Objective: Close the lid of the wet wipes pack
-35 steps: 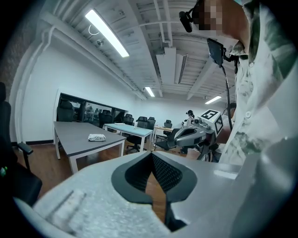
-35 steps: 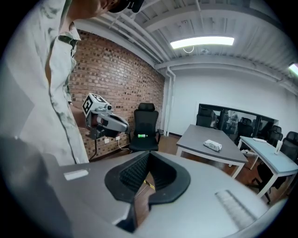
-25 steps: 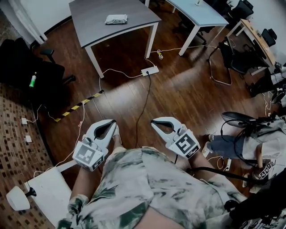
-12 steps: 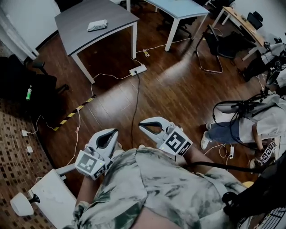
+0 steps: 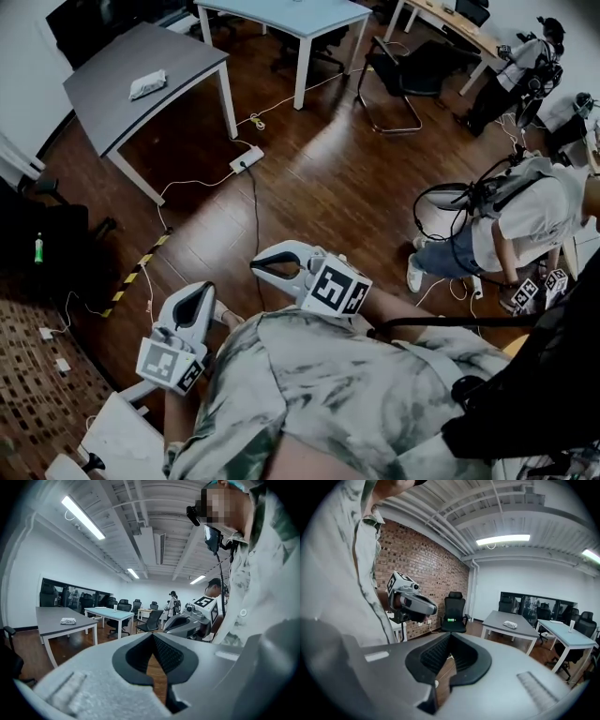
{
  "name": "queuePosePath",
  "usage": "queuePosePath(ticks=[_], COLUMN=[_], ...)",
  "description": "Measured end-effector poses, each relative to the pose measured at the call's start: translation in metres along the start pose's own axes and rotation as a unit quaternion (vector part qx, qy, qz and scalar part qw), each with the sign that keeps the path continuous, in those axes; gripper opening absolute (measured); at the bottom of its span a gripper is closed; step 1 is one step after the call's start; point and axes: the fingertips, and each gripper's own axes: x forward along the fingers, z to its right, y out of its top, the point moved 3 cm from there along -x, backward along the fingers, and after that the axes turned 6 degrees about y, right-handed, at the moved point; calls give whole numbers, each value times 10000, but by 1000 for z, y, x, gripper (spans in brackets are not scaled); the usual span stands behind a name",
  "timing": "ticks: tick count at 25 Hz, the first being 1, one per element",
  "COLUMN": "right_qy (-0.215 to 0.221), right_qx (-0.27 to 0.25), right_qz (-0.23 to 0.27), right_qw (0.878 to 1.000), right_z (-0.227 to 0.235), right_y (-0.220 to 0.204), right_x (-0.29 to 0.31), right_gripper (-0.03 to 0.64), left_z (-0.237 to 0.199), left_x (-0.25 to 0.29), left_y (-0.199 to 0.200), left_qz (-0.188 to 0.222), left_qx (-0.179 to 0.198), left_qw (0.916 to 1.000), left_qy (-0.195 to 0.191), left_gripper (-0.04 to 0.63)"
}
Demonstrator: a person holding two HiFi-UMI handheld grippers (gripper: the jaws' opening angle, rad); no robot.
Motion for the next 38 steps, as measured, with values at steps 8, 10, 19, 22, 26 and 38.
queuePosePath(ticks=[8, 10, 19, 22, 26, 38], right_qy=[143, 152, 108, 129, 148, 230], right_qx=[-86, -108, -75, -84, -92, -70], right_qz=[22, 25, -83, -101, -99, -177], right_qw=[9999, 9998, 9999, 9998, 9998, 9996], right_z=[-12, -14, -18, -19, -18, -16], right_y=[5, 6, 0, -1, -3, -12], right_x=[2, 3, 3, 4, 6, 7], right_gripper=[6, 6, 6, 6, 6, 6], left_z=[6, 5, 4, 4, 2, 3], left_x=[-6, -7, -11, -12, -14, -4], left_y=[0, -1, -9, -12, -16, -20], left_qz=[46, 61, 7, -17, -41, -99], left_qx=[-2, -3, -79, -81, -111, -142], left_qw=[10000, 10000, 10000, 9999, 9999, 9998], left_qy=[14, 33, 40, 73, 123, 112], left_gripper=[3, 3, 3, 3, 3, 3])
